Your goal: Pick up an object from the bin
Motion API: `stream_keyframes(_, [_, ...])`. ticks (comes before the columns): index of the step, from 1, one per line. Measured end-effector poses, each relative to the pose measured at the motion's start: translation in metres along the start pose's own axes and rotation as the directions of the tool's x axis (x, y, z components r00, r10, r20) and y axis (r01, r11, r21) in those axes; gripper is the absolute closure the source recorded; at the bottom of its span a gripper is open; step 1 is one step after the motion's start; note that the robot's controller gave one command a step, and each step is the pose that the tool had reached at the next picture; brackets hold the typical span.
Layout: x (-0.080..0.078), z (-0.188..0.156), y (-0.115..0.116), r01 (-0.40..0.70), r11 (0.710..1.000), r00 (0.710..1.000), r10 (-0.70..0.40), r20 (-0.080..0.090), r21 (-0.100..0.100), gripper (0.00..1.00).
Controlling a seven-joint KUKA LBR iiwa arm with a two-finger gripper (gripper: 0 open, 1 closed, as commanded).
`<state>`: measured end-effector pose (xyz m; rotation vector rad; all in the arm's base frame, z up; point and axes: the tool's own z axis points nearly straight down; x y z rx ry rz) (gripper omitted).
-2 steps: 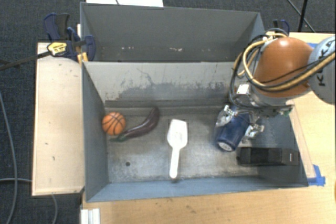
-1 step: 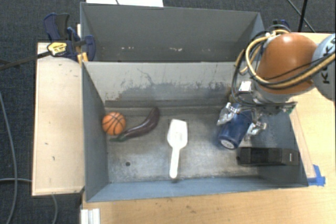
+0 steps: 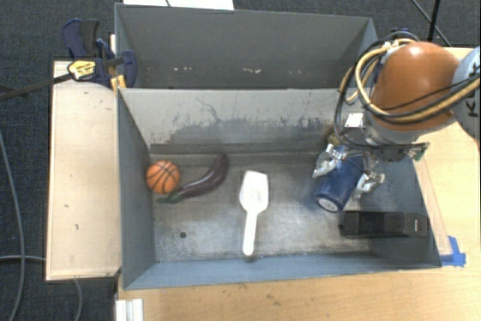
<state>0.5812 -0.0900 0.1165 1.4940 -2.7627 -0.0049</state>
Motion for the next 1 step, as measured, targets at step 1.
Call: stream_keyframes(1, [-0.0002, -0.0198, 0.0006, -0.001, 1.000, 1.000, 0.001, 0.000, -0.001, 1.00])
